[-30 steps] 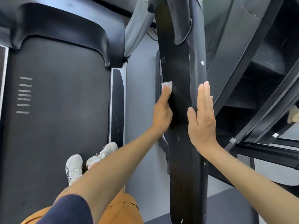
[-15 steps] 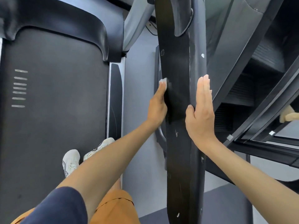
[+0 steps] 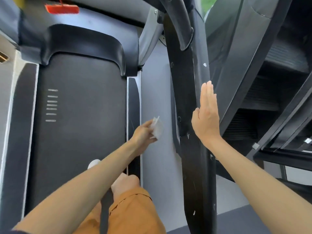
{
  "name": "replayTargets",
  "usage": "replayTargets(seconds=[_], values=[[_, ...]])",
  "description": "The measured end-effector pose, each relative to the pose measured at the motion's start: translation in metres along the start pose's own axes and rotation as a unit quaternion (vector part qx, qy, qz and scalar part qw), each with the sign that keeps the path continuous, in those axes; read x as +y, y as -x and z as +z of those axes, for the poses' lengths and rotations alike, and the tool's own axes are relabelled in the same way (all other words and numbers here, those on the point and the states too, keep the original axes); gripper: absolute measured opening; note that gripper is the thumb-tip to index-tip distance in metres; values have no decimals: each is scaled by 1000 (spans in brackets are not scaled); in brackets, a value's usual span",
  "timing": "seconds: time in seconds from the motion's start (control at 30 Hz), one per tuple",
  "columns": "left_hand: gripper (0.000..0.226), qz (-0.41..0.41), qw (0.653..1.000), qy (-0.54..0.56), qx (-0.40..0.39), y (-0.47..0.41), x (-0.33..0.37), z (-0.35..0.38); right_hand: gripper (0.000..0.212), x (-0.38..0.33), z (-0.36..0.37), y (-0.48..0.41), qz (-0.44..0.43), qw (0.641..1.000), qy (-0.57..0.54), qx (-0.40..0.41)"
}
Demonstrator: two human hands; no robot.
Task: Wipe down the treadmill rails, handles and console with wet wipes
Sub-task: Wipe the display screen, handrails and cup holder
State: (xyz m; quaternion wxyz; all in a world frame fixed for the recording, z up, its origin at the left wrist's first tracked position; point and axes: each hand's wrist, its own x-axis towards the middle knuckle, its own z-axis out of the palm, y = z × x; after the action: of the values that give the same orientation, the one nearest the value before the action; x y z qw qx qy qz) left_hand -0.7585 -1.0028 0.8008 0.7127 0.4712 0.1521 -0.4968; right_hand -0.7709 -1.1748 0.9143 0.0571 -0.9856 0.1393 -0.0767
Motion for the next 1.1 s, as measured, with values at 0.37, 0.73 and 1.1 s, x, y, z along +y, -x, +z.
replayTargets(seconds=[0.37,0.73,1.1], values=[[26,2,995,-85,-50,66,120,-3,56,-50,-19,17,-63,984,-62,-152],[62,-27,989,-131,69,81,128,26,13,-81,-23,20,305,883,-350,-74],[8,-124,991,-36,28,45,105,26,17,-62,-17,36,-110,992,-56,-13]])
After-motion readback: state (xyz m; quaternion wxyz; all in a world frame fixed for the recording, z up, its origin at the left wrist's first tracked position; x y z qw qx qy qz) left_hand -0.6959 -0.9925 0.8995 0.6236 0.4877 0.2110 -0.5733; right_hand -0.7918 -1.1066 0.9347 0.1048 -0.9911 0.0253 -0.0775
